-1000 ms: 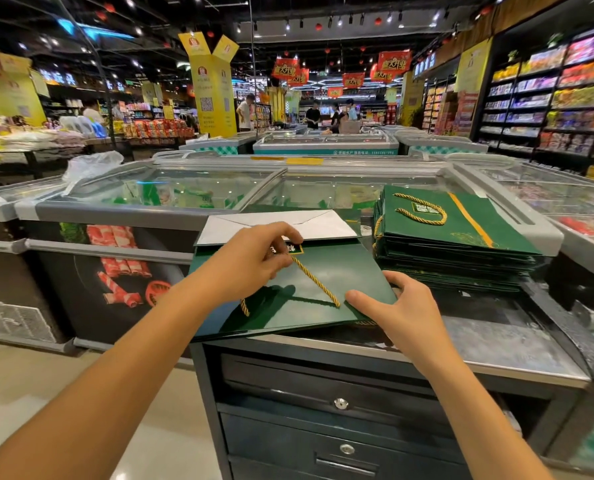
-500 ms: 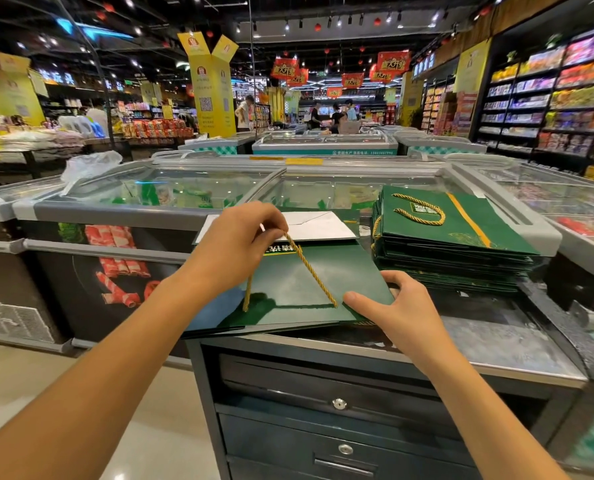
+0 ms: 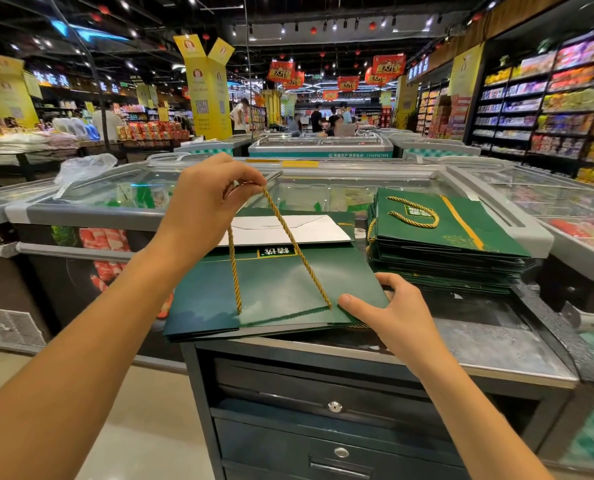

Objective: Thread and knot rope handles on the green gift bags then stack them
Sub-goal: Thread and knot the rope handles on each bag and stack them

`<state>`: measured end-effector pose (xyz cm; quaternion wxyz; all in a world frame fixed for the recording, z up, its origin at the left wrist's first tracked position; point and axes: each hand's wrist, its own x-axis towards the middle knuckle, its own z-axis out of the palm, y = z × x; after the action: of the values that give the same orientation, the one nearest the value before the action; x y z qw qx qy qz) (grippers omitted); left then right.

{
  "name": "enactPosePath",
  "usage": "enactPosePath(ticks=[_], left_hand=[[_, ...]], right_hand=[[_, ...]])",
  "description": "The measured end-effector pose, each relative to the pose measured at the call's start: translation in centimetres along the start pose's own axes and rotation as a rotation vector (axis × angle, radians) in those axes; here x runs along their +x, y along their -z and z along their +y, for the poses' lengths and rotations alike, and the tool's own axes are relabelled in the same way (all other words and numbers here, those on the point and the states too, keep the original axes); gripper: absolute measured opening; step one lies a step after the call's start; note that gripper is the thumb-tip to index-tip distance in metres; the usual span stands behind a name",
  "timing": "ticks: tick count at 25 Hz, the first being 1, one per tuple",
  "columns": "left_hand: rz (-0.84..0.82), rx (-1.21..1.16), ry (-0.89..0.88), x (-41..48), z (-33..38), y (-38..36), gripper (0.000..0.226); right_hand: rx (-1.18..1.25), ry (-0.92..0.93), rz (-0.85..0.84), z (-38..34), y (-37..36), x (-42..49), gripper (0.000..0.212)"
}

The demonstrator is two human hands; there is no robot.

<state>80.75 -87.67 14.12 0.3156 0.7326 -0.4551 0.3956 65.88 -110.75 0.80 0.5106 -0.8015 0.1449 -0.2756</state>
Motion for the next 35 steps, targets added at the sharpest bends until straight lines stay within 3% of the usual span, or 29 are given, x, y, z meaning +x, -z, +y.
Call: enactPosePath(ticks=[6, 11, 14, 23, 30, 33, 35], left_hand=[[0.011, 0.175, -0.213, 0.5, -0.8, 0.7, 0.017], [-0.197, 0.041, 0.068, -1.0, -1.8, -0.6, 0.017], [-0.379, 0.095, 0.203, -3.7, -1.7, -1.2, 0.042], [-0.388, -0.145, 0.36, -8.5, 1.1, -1.4, 0.036], [-0.265, -0.593, 0.474, -3.5, 4.0, 3.1, 0.049], [-0.201, -0.945, 0.585, -0.8, 4.8, 4.5, 0.049], [-0.172, -1.173, 0.561, -0.1, 5.3, 6.5, 0.074]], right_hand=[[0.003, -0.007, 0.0, 0.1, 0.0, 0.1, 0.068], [0.004, 0.007, 0.005, -0.1, 0.1, -0.2, 0.063], [0.067, 0.012, 0.018, -0.3, 0.2, -0.4, 0.061], [0.568, 0.175, 0.177, -4.4, 0.0, -2.5, 0.038], [0.548, 0.63, 0.274, -15.6, 0.9, -3.4, 0.036], [0.438, 0.816, 0.333, -19.1, 0.7, -2.9, 0.036], [0.296, 0.924, 0.346, -19.8, 0.1, -2.3, 0.035]])
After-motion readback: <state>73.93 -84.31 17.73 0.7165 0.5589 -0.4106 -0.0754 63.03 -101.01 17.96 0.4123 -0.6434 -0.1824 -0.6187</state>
